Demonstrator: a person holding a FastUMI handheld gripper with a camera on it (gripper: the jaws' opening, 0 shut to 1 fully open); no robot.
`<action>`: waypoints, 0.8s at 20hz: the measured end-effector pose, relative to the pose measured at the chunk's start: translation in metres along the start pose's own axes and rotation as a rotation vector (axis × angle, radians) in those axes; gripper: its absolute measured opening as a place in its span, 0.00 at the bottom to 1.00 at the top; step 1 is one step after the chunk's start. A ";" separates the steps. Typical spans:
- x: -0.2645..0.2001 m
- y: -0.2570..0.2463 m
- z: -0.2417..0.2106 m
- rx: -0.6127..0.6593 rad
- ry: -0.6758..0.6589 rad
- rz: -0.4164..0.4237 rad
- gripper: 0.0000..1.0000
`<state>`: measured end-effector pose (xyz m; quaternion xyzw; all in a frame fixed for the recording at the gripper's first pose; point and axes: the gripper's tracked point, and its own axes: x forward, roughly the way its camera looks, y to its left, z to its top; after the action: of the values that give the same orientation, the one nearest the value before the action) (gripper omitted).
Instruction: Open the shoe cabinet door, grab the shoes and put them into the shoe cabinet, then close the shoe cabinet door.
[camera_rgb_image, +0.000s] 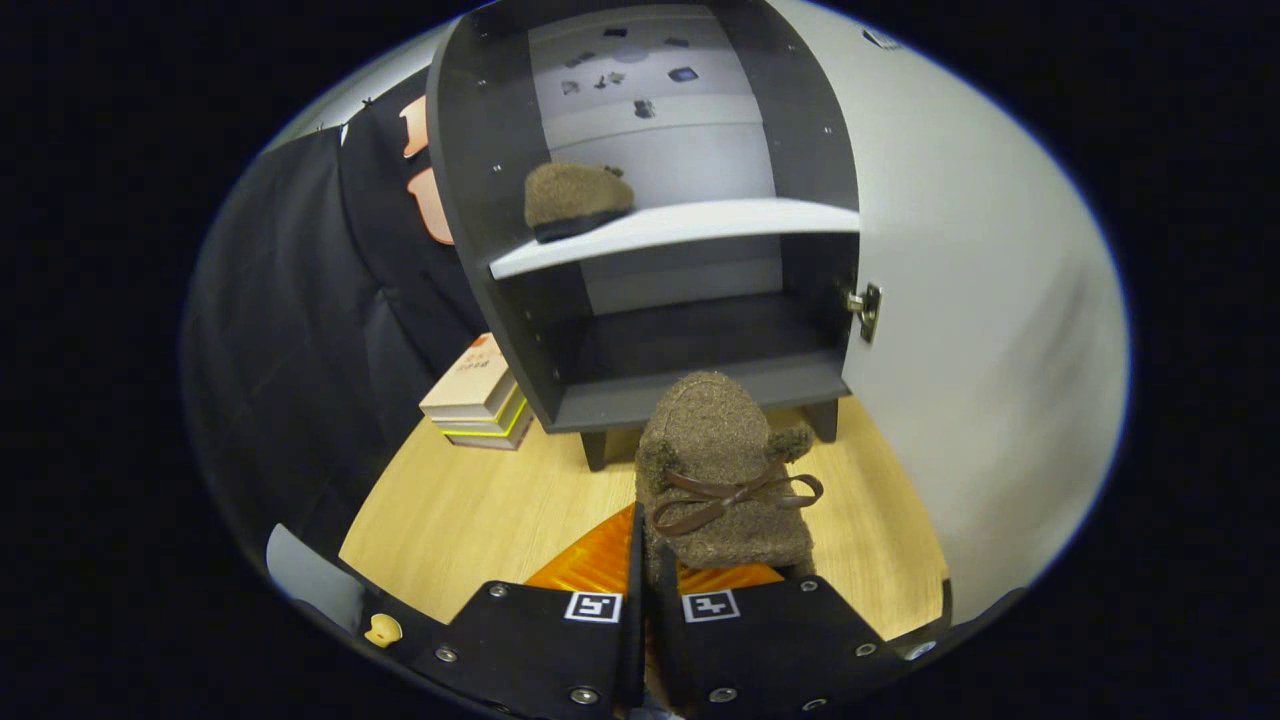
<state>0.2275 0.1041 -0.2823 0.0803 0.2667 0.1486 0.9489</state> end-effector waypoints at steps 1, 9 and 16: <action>-0.005 0.002 0.019 -0.006 -0.030 0.003 0.08; -0.002 0.008 0.141 -0.104 -0.181 0.005 0.08; 0.043 -0.008 0.220 -0.155 -0.209 -0.031 0.08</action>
<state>0.3810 0.0948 -0.1189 0.0175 0.1551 0.1449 0.9771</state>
